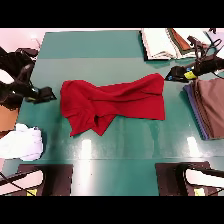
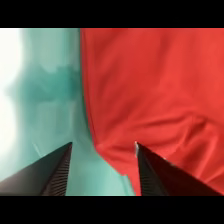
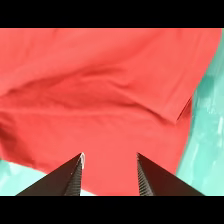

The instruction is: Fold the shirts.

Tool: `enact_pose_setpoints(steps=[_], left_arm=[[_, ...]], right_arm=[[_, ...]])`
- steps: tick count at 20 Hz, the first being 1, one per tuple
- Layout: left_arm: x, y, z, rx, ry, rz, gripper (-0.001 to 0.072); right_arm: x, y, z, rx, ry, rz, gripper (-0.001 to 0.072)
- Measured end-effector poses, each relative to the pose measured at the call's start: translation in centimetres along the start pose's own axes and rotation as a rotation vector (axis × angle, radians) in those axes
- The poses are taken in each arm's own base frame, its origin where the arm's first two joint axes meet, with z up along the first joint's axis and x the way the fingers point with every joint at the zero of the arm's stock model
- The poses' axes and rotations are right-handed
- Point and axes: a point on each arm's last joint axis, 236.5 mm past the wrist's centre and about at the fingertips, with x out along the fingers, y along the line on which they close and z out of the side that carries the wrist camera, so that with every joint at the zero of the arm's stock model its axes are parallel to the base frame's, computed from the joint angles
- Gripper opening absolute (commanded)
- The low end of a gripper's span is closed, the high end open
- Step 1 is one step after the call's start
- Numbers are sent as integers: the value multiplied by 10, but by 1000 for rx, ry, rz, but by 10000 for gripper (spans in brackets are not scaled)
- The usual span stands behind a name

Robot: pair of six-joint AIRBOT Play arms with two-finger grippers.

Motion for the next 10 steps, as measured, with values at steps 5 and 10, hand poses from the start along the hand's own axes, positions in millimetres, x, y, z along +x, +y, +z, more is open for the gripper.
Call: enact_pose_setpoints(steps=[5, 10], left_arm=[[40, 2, -38, -94, 44, -67, 477], [61, -18, -47, -107, 37, -133, 474]], right_arm=[[5, 2, -13, 21, 4, 17, 389], [6, 14, -11, 42, -16, 68, 381]])
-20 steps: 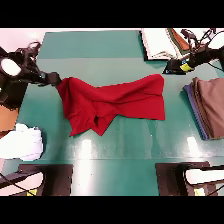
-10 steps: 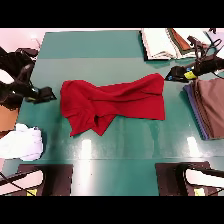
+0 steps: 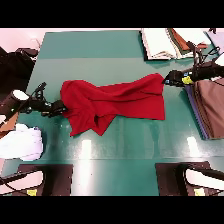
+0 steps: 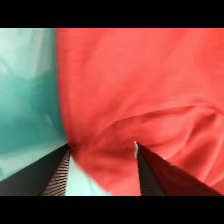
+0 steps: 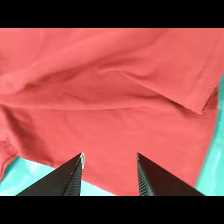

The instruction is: Fold the shirts.

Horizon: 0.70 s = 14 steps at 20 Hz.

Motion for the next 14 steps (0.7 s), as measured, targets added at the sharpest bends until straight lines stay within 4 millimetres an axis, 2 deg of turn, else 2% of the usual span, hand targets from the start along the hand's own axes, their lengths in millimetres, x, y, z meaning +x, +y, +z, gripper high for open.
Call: enact_pose_setpoints(steps=[1, 2, 3, 5, 8, 9, 11, 14], left_arm=[[3, -4, 1, 5, -8, -8, 334], [5, -7, 3, 12, -16, -8, 89], [4, -9, 5, 16, -22, -10, 28], [-3, -15, 18, 25, -52, -21, 26], [-27, -24, 40, 59, -96, -31, 26], [-36, -28, 45, 81, -105, -33, 26], [-54, -35, 55, 120, -143, -30, 26], [-68, -43, 59, 152, -164, -31, 26]], right_arm=[[0, 2, 1, 3, -3, 9, 381], [0, 3, 0, 3, -1, 12, 381], [0, 3, -1, 6, 4, 15, 381], [-1, -1, -9, 20, 28, 17, 381], [-1, -26, -34, 88, 72, 1, 382], [-1, -38, -45, 121, 84, -12, 397], [0, -68, -75, 207, 120, -45, 544], [8, -101, -121, 344, 181, -64, 522]])
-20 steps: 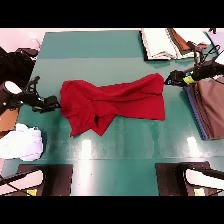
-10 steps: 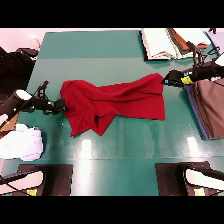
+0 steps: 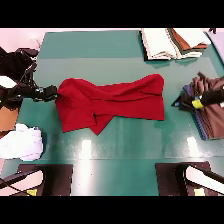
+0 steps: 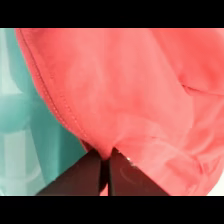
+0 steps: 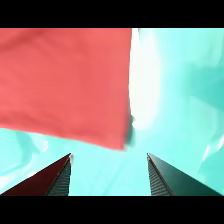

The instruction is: Fold the shirts.

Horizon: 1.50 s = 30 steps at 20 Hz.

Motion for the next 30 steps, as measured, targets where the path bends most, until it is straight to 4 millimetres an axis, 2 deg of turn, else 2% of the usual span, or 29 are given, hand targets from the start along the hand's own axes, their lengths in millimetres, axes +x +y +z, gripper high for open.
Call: enact_pose_setpoints(steps=[2, 3, 5, 8, 10, 12, 13, 15, 17, 18, 20, 22, 24, 26, 28, 30], left_arm=[[-4, -1, 2, 7, -7, 1, 26], [-5, -2, 2, 9, -5, 0, 26], [-6, -3, 3, 12, -9, -2, 26], [-7, -5, 3, 13, -9, -7, 26], [-7, -5, 3, 12, -7, -8, 26], [-8, -6, 1, 12, 1, -10, 26], [-8, -6, 1, 13, 2, -12, 26], [-13, -10, 1, 22, 1, -16, 26], [-32, -21, 10, 52, -44, -24, 26], [-47, -31, 18, 77, -84, -28, 26], [-93, -58, 41, 148, -206, -41, 26], [-160, -96, 67, 242, -377, -56, 26], [-243, -140, 83, 344, -581, -73, 26], [-333, -186, 84, 439, -795, -92, 25], [-415, -227, 69, 510, -981, -121, 25], [-475, -256, 48, 553, -1115, -153, 25]], right_arm=[[16, -19, -18, 57, 44, -1, 504], [25, -21, -26, 70, 66, 11, 503], [42, -18, -34, 83, 91, 44, 443], [66, 3, -35, 68, 115, 99, 421], [79, 21, -33, 38, 128, 123, 296], [90, 34, -30, -9, 131, 121, 77], [93, 41, -27, -37, 125, 119, 21], [90, 60, -18, -97, 97, 131, 21], [70, 82, -1, -169, 25, 150, 21], [53, 95, 10, -210, -25, 161, 21], [1, 125, 33, -298, -158, 187, 21], [-77, 156, 57, -390, -361, 204, 21], [-164, 182, 67, -470, -578, 204, 21], [-248, 203, 61, -538, -784, 187, 21], [-322, 217, 44, -590, -969, 150, 21], [-380, 228, 20, -632, -1114, 101, 20]])
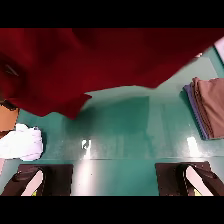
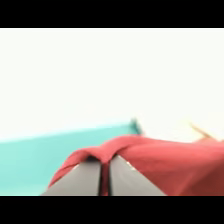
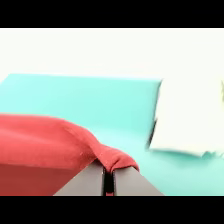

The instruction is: Fold the shirts.

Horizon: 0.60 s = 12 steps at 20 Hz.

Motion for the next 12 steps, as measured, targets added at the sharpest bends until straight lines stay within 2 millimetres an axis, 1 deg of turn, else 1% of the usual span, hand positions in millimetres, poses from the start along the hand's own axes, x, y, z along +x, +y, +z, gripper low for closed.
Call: enact_pose_setpoints(steps=[1, 3, 4, 5, 6, 7, 8, 9, 10, 11, 12], left_arm=[[-17, -13, 24, 14, -62, -10, 25], [-44, -32, 56, 36, -154, -26, 24], [-53, -38, 65, 41, -181, -30, 24], [-58, -41, 70, 46, -194, -31, 24], [-59, -42, 71, 45, -192, -31, 25], [-54, -39, 66, 37, -171, -30, 25], [-42, -32, 55, 20, -130, -25, 25], [-27, -22, 39, -2, -71, -18, 25], [-8, -9, 17, -30, 2, -10, 25], [14, 5, -11, -66, 92, -2, 25], [35, 20, -43, -106, 189, 4, 25]], right_arm=[[-15, 3, 15, -31, -36, -23, 20], [-39, 11, 35, -84, -78, -58, 20], [-46, 14, 42, -103, -86, -69, 20], [-50, 16, 46, -113, -83, -72, 20], [-51, 16, 48, -116, -73, -72, 20], [-48, 14, 47, -111, -51, -71, 20], [-43, 8, 44, -100, -24, -69, 19], [-33, 1, 38, -78, 13, -62, 19], [-20, -7, 27, -50, 62, -46, 20], [-4, -15, 14, -20, 115, -27, 20], [14, -24, -5, 12, 183, -11, 20]])
